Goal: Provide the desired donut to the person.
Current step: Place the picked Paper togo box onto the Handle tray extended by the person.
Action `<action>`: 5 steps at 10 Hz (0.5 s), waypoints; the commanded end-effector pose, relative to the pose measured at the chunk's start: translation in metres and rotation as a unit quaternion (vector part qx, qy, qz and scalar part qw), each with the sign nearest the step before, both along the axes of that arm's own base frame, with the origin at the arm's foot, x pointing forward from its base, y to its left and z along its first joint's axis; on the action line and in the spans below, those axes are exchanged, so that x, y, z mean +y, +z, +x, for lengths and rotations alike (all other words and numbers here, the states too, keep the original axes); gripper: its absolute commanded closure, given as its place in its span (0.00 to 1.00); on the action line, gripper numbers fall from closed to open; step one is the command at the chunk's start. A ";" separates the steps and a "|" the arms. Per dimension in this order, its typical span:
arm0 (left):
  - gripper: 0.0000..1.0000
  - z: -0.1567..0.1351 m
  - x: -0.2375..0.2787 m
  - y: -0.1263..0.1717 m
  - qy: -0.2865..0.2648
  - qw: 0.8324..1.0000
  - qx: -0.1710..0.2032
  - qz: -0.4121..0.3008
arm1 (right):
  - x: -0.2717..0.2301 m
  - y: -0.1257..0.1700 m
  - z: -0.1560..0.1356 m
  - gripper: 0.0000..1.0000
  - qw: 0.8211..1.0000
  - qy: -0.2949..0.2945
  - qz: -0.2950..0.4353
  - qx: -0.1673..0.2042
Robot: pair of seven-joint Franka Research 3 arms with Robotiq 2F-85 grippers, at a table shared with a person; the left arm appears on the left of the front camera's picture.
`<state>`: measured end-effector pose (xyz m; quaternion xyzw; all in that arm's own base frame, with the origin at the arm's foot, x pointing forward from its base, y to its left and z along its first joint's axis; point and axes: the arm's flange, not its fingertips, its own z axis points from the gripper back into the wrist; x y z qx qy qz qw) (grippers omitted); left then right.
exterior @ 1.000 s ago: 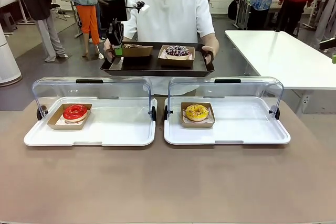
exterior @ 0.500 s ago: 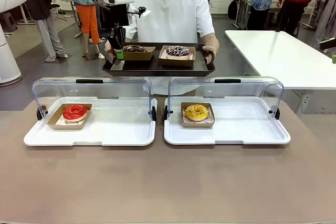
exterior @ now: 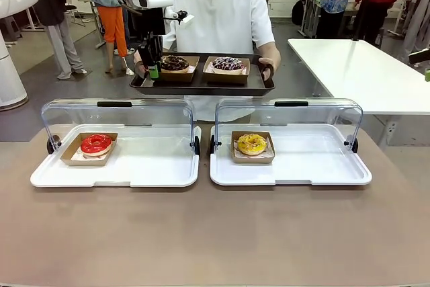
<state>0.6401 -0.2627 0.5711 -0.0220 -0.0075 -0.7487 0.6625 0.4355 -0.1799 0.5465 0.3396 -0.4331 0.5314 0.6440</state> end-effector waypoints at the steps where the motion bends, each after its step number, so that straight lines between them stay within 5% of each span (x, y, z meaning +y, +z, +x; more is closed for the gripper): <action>1: 0.00 -0.002 0.003 -0.001 -0.006 1.000 -0.001 -0.015 | 0.001 0.000 0.001 0.00 1.000 -0.002 0.011 -0.006; 2: 0.25 0.000 0.003 0.001 -0.007 1.000 0.000 -0.017 | 0.001 0.000 0.001 0.00 1.000 -0.002 0.011 -0.006; 4: 0.00 -0.006 0.003 0.003 -0.004 1.000 -0.003 -0.020 | 0.001 0.000 0.001 0.00 1.000 -0.002 0.011 -0.006; 5: 0.00 -0.004 0.002 0.005 -0.006 1.000 -0.003 -0.019 | 0.001 0.000 0.001 0.00 1.000 -0.002 0.011 -0.006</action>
